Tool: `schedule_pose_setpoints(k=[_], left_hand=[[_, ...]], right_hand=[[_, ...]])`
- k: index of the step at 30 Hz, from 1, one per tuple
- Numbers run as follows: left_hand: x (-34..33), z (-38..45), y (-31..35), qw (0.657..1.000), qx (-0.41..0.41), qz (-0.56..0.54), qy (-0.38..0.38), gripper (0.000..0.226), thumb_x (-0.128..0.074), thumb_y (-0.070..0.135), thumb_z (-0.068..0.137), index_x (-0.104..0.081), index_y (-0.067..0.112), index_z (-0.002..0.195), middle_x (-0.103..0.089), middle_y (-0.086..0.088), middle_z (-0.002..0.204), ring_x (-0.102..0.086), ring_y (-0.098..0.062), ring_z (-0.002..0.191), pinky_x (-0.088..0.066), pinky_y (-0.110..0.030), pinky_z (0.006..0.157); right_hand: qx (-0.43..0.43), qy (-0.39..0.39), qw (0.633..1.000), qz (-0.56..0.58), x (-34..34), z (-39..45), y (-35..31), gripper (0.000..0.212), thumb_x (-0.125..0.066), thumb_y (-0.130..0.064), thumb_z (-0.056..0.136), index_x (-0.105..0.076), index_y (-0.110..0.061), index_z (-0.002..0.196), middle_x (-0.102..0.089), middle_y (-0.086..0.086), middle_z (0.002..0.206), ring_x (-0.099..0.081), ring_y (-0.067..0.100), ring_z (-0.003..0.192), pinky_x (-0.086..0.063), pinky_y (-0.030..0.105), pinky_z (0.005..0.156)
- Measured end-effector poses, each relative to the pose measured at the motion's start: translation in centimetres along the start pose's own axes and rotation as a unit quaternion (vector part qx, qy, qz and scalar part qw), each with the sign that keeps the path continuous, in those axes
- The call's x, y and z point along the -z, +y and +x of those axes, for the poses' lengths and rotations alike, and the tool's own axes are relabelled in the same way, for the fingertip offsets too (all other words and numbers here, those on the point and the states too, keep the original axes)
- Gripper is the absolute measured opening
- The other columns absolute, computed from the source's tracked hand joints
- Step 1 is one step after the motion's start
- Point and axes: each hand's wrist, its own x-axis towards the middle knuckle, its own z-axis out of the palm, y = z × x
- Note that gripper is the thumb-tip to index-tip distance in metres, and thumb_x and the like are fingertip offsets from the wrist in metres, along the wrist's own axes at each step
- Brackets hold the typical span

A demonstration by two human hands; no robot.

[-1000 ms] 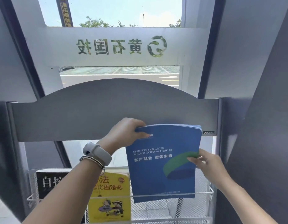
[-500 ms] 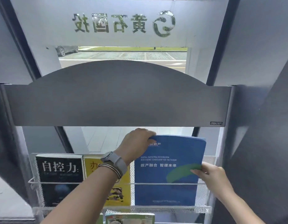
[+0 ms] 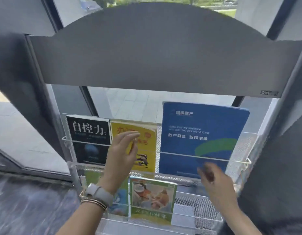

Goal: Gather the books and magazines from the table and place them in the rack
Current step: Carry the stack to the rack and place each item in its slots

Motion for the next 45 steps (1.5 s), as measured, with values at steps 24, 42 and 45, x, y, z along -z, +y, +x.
schedule_pose_setpoints(k=[24,42,45], left_hand=[[-6.8,-13.5,-17.5,0.964,0.136,-0.113,-0.198,0.049,-0.052,0.0,0.086,-0.045,0.017,0.131,-0.035,0.013,0.131,-0.038,-0.014,0.13,-0.033,-0.031,0.11],[-7.7,-18.2,-15.4,0.783,0.482,-0.362,-0.155,0.104,-0.076,0.049,0.062,-0.019,0.02,0.144,-0.038,0.0,0.135,-0.041,-0.019,0.121,-0.031,-0.039,0.103],[-7.6,-17.9,-14.3,0.716,0.489,-0.468,-0.167,0.069,-0.072,0.049,0.066,-0.047,0.019,0.123,-0.059,-0.003,0.121,-0.057,-0.021,0.106,-0.047,-0.039,0.09]], right_hand=[[0.084,-0.188,0.942,-0.265,-17.4,-2.5,1.7,0.026,-0.048,-0.035,0.091,-0.06,-0.032,0.114,-0.072,-0.004,0.103,-0.064,0.017,0.087,-0.047,0.028,0.073],[-0.019,0.028,0.959,0.281,-4.8,-8.5,2.8,0.041,-0.073,-0.064,0.048,-0.073,-0.039,0.08,-0.072,-0.021,0.075,-0.063,-0.005,0.069,-0.048,0.006,0.066],[-0.068,0.069,0.908,0.407,-6.8,-9.8,5.1,0.051,-0.081,-0.055,0.042,-0.074,-0.026,0.083,-0.076,-0.009,0.078,-0.069,0.006,0.071,-0.057,0.021,0.069]])
